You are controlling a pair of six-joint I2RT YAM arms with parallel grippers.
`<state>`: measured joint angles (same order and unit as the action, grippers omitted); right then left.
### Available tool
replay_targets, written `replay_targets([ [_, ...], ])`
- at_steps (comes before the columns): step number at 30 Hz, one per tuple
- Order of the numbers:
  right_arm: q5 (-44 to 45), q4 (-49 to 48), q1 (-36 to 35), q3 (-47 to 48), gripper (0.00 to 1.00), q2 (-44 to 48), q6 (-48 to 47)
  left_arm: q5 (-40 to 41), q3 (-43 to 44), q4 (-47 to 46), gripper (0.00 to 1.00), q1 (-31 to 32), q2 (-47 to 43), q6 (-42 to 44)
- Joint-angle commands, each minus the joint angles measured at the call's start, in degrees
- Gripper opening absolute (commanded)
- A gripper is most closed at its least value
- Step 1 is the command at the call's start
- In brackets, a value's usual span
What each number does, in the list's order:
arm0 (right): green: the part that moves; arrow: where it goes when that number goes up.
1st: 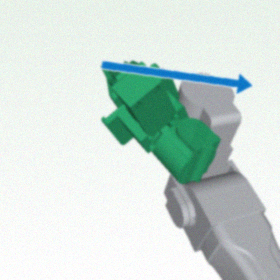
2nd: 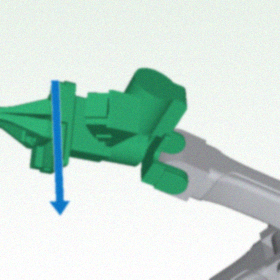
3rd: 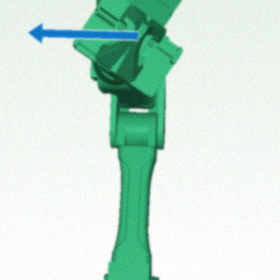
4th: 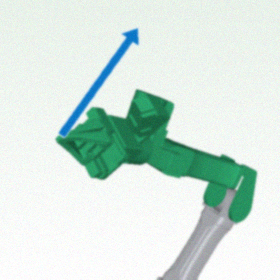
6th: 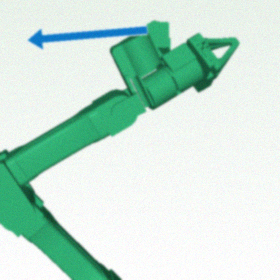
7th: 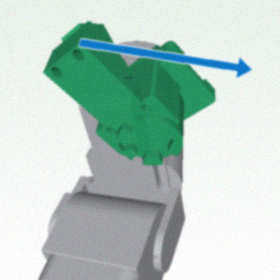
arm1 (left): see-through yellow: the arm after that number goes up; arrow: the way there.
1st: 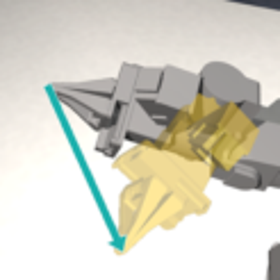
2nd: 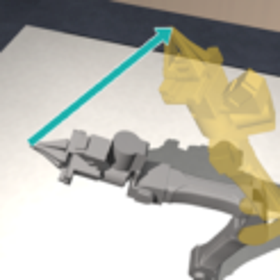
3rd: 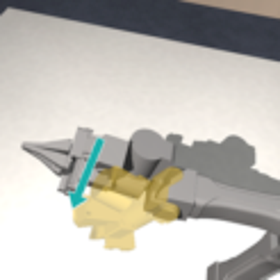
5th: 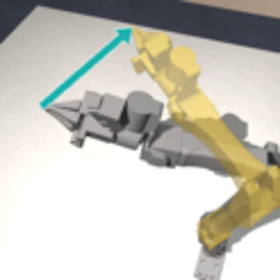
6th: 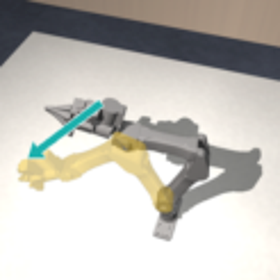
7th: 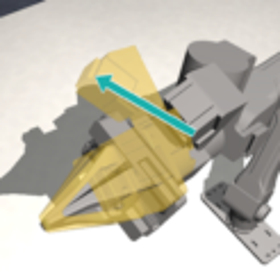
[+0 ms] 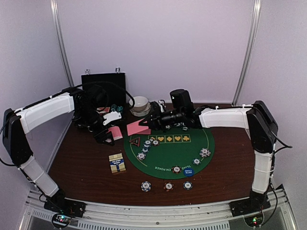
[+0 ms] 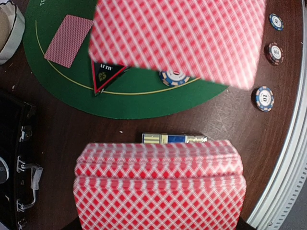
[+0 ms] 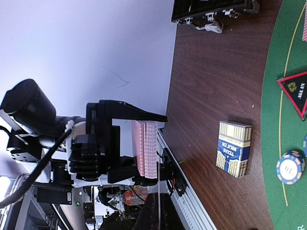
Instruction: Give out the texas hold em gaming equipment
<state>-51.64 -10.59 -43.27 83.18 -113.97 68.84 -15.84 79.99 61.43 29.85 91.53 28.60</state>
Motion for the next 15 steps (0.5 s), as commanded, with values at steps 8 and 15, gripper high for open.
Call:
replay_targets([
  [8,1.61,21.81,14.81,5.63,0.00,1.49,-18.46,0.63,-0.40,-0.70,0.00,0.14,-0.61,0.67],
  [15,11.58,40.58,22.38,20.34,0.00,-8.05,-32.95,0.40,-0.29,-0.12,0.00,0.17,-0.87,0.84],
])
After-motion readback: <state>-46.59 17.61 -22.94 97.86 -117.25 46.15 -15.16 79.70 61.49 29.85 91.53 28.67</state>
